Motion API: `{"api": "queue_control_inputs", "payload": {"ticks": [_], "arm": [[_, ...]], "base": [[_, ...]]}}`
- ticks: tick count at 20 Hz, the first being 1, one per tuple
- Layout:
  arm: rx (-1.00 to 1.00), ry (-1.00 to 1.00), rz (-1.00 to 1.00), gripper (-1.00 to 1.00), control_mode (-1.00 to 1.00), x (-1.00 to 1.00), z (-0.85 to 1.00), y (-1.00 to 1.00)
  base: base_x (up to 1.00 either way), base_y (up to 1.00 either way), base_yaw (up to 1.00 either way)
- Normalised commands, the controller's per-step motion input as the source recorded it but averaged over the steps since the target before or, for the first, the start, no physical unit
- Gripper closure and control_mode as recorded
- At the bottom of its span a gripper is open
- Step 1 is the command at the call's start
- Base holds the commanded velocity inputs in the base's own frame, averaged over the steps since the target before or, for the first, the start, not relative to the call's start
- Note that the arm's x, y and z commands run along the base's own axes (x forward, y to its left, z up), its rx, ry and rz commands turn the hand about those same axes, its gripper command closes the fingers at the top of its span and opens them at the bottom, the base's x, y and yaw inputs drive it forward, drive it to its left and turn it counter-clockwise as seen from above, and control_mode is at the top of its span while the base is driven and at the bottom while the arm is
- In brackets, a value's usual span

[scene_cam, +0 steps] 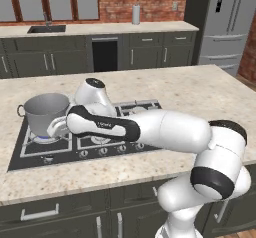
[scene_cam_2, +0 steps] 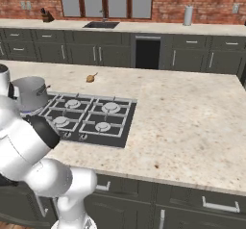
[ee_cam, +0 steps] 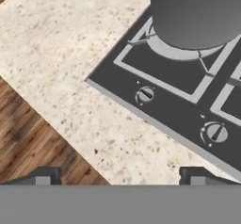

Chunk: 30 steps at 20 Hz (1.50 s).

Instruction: Turn on the burner for the pot on the stove. Wait thirty seconds for the pot to heat up. Then add the onion to the pot.

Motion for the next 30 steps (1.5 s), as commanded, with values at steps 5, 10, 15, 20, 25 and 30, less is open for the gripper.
{"api": "queue_control_inputs", "payload": {"ticks": [5,10,15,20,25,30], "arm": [[-0.14,0.08,-0.26,-1.0,-1.0,0.0,0.24,-0.34],[-0.15,0.1,-0.28,-1.0,-1.0,0.05,0.05,-0.43],[-0.06,0.0,-0.19,-1.0,-1.0,0.29,-0.11,-0.42],[-0.12,-0.04,-0.18,-1.0,-1.0,0.63,-0.3,-0.39],[-0.11,-0.08,-0.13,-1.0,-1.0,0.57,-0.22,-0.25],[-0.01,-0.03,-0.05,-1.0,-1.0,0.13,-0.01,-0.16]], "base": [[0.0,0.0,0.0],[0.0,0.0,0.0],[0.0,0.0,0.0],[0.0,0.0,0.0],[0.0,0.0,0.0],[0.0,0.0,0.0]]}}
